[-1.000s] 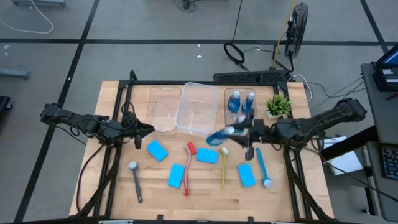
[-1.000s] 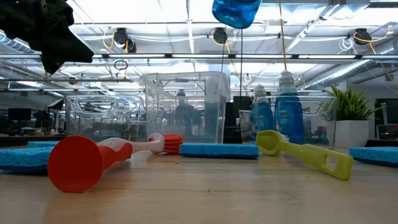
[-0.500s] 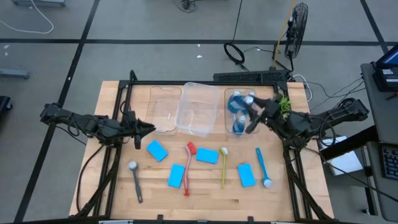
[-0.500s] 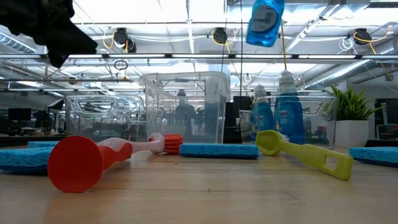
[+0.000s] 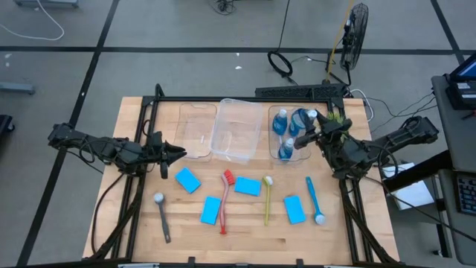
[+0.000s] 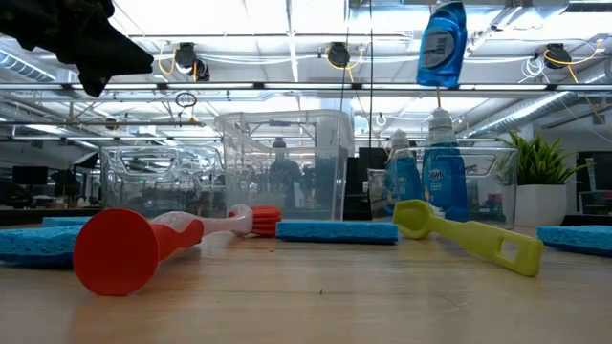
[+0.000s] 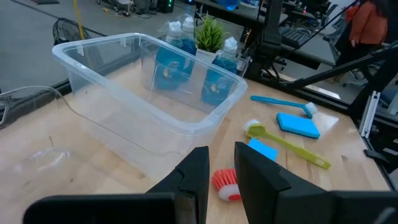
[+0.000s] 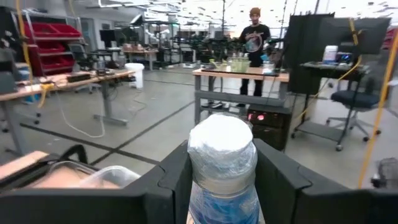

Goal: Pick & Place Kitchen Sink Supplies
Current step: Put the dishwashing liquid into the right transparent bin

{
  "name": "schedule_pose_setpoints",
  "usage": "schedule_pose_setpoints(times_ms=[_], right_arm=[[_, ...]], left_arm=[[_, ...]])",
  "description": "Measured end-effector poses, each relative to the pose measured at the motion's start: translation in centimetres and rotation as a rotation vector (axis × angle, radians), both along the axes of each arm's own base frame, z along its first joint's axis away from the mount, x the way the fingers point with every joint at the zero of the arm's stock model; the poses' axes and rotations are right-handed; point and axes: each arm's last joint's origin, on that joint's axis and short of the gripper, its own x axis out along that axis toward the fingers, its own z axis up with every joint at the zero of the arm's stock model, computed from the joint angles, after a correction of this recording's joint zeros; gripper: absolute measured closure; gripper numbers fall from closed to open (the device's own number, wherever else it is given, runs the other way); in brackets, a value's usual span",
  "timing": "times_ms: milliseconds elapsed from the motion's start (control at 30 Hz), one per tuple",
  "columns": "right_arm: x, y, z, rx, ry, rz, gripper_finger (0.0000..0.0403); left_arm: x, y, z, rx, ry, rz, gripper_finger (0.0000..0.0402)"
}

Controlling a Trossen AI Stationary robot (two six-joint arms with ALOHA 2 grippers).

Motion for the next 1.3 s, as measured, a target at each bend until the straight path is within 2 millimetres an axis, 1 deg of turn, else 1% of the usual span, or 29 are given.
schedule_pose_setpoints(times_ms=[300,533,767,833,1067,1200,1300], right_arm=[[1.1,0.5,-1.0,-0.019,0.046,0.003,0.0276],[1.3,0.0,-3.1,-0.032,0.078,-0.024,0.0277],[0.5,-0.3,-5.2,-0.042,0.104,-0.023,0.0278],[0.2,-0.4,-5.9,-0.036,0.089,-0.023,0.0278],[-1.0,-0.9,-9.4,-0.016,0.04,-0.021,0.0276],[-1.5,-1.1,-10.7,-0.006,0.016,-0.023,0.0275],[-1.7,-1.1,-11.2,0.002,-0.005,-0.024,0.0275]], left_arm=[[0.0,0.0,0.0,0.018,0.004,-0.007,0.0325],[0.0,0.0,0.0,0.026,0.006,-0.01,0.0325],[0.0,0.0,0.0,0.019,0.005,-0.01,0.0325],[0.0,0.0,0.0,0.019,0.005,-0.01,0.0325],[0.0,0.0,0.0,0.014,0.003,-0.009,0.0325],[0.0,0.0,0.2,0.006,-0.014,-0.009,0.0325],[0.1,0.0,0.3,0.006,-0.023,-0.011,0.0325]])
